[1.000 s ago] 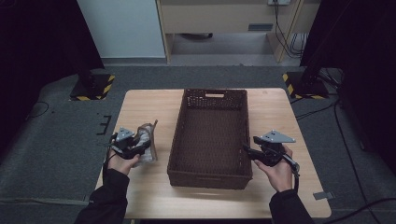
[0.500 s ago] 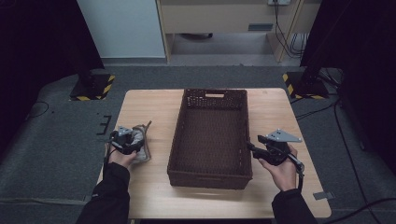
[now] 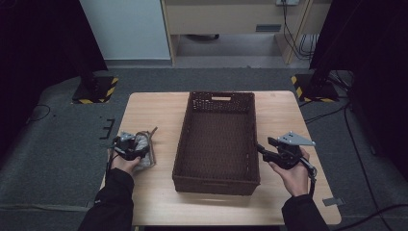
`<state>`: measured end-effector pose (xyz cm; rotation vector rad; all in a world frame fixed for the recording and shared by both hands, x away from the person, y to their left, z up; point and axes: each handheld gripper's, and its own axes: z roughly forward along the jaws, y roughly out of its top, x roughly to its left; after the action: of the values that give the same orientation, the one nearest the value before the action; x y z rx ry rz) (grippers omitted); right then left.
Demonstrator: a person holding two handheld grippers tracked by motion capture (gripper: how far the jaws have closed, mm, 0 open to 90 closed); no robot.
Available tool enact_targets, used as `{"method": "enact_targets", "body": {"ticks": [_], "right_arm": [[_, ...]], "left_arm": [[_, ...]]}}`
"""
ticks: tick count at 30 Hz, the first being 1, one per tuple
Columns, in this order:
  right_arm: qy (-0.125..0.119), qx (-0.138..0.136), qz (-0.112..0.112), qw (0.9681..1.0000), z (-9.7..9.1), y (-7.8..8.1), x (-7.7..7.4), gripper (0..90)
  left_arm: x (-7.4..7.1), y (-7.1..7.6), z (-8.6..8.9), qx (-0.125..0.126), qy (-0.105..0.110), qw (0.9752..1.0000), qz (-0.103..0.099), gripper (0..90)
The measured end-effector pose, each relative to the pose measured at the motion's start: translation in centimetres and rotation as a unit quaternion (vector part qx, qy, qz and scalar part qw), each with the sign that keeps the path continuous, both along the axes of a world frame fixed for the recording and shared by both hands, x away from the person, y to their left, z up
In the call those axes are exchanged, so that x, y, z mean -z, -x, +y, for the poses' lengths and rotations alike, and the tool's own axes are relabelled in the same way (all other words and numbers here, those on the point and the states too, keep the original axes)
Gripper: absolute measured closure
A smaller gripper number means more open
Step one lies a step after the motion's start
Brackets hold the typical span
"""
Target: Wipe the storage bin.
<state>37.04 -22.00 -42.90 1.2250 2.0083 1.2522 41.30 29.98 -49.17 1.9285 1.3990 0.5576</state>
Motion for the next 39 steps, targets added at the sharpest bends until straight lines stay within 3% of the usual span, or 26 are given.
{"method": "enact_targets", "body": {"ticks": [10,22,33,39], "right_arm": [[-0.004,0.002,-0.007,1.0000,-0.4,0.1,-0.4,42.8],[0.003,0.009,-0.012,0.9999,-1.3,0.1,-0.6,41.5],[0.014,0.012,-0.012,0.9998,-1.9,-0.1,-0.5,40.9],[0.018,0.017,-0.013,0.9996,-2.1,-0.1,-0.4,40.9]], "left_arm": [[-2.4,1.4,0.4,0.009,0.033,0.9988,-0.034,33.9],[-4.4,3.4,-1.7,0.037,0.061,0.9954,-0.065,31.3],[-6.4,5.2,-4.8,0.080,0.090,0.9887,-0.090,30.7],[-7.1,6.0,-6.3,0.100,0.092,0.9857,-0.099,30.8]]}}
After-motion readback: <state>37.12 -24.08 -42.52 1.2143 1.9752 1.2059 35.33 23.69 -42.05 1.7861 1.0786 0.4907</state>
